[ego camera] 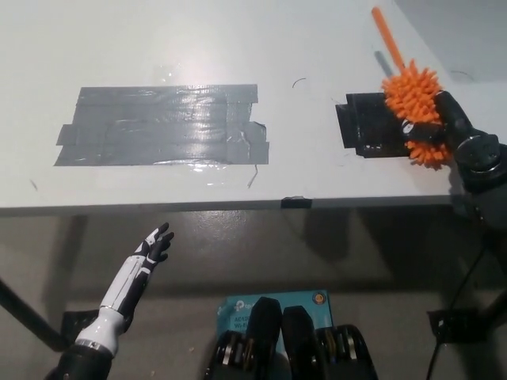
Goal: A person hands an oraange duster to the robot and the robot grabs it with its right hand and places it on the black marked spot infron tof it on the desk
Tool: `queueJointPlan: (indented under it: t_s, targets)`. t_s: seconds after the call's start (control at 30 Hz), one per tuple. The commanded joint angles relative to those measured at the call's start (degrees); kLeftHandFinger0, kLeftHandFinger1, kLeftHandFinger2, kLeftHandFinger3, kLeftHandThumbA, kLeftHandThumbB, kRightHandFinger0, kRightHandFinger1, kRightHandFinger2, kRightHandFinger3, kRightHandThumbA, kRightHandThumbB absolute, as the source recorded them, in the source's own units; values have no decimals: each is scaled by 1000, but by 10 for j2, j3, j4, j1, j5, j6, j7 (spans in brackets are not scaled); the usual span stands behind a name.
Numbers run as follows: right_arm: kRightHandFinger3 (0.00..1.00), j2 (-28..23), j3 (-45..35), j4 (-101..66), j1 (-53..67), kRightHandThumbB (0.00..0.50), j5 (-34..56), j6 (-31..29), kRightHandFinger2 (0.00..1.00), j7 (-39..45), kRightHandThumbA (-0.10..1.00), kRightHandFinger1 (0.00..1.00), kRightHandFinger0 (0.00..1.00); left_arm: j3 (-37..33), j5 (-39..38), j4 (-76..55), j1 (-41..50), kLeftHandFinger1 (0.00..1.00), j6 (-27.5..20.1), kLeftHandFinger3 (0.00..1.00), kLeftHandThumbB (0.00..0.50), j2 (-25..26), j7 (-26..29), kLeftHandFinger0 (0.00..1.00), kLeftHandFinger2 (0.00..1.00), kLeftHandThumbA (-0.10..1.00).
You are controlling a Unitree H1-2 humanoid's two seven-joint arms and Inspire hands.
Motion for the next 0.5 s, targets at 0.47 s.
queueJointPlan:
  t_s: [0.47]
  targets:
    - [1000,-19,25,-51,-15,407,-14,-74,1000,42,799,1000,1000,-3,8,-16,-18,1000,2,1000,194,8,-5,1000,1000,1000]
